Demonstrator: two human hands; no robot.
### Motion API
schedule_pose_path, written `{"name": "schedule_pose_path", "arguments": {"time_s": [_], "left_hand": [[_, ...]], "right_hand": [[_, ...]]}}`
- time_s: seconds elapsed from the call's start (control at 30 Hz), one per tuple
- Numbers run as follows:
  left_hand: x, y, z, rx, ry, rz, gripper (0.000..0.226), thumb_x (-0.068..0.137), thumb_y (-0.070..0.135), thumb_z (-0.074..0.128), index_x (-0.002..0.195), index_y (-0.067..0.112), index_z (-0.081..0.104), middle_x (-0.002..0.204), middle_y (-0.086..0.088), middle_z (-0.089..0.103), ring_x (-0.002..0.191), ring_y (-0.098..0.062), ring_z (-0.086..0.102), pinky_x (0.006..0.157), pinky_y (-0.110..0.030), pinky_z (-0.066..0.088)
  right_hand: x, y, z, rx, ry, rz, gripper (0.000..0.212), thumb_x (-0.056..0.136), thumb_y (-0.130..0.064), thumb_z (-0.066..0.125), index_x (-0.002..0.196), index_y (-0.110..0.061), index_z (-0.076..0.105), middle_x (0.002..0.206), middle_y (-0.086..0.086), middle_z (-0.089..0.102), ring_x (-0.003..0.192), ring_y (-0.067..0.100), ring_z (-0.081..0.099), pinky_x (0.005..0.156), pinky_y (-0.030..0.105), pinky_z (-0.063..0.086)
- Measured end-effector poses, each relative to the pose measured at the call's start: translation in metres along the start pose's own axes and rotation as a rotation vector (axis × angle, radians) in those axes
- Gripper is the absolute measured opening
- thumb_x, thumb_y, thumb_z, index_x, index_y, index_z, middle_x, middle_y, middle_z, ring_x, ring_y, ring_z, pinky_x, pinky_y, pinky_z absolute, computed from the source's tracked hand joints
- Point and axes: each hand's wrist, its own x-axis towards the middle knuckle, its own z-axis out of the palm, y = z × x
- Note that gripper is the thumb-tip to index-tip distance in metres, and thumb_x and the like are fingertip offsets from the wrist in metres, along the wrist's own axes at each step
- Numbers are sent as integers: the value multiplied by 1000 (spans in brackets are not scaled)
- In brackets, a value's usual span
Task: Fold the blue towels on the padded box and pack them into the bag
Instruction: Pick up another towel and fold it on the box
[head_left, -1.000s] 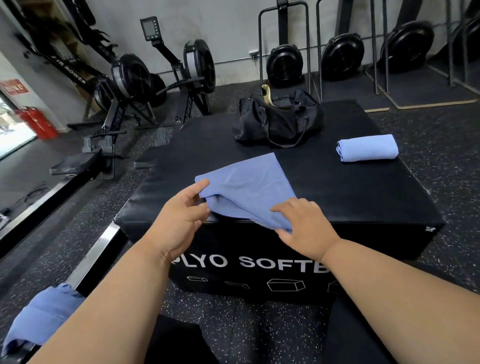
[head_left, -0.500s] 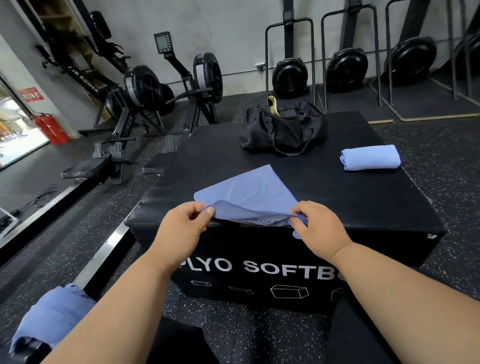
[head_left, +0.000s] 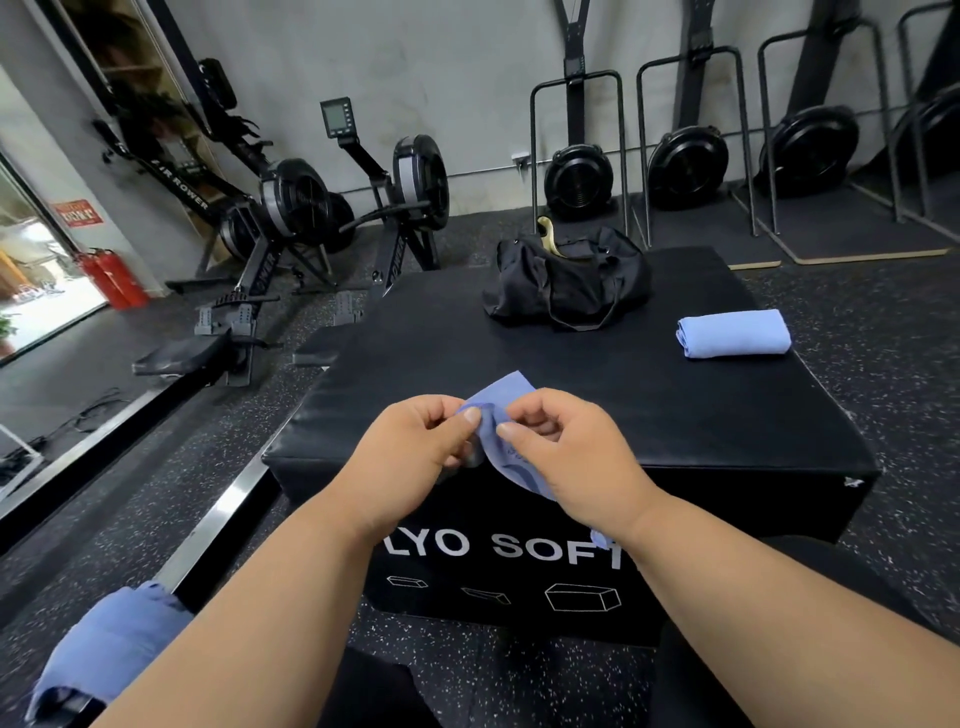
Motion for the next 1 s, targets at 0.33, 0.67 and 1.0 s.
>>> {"name": "schedule_pose_path", "arguments": {"time_s": [0.33, 0.67, 1.0], "left_hand": [[-23, 18, -13, -8, 53, -48, 24, 104, 24, 59, 104, 24, 83, 101, -1, 82, 101, -23, 76, 99, -44, 56], [-40, 43, 1, -47, 30, -14, 20, 103, 16, 63, 107, 20, 83, 106, 3, 81, 107, -10, 75, 91, -23, 54], [-52, 45, 4, 1, 18, 91, 18, 104, 31, 66, 115, 28, 80, 116, 11, 79, 114, -4, 71, 102, -28, 49]], "right_hand": [[-22, -23, 1, 34, -85, 18, 13, 101, -27, 69, 93, -28, 78, 90, -9, 76, 84, 6, 68, 82, 22, 52], [-30, -44, 6, -9, 3, -53, 13, 99, -25, 72, 92, -30, 81, 100, -13, 77, 97, 10, 71, 92, 34, 56], [-31, -57, 4, 17, 25, -33, 13, 97, -16, 73, 92, -23, 83, 84, -7, 79, 76, 5, 71, 74, 22, 55]]}}
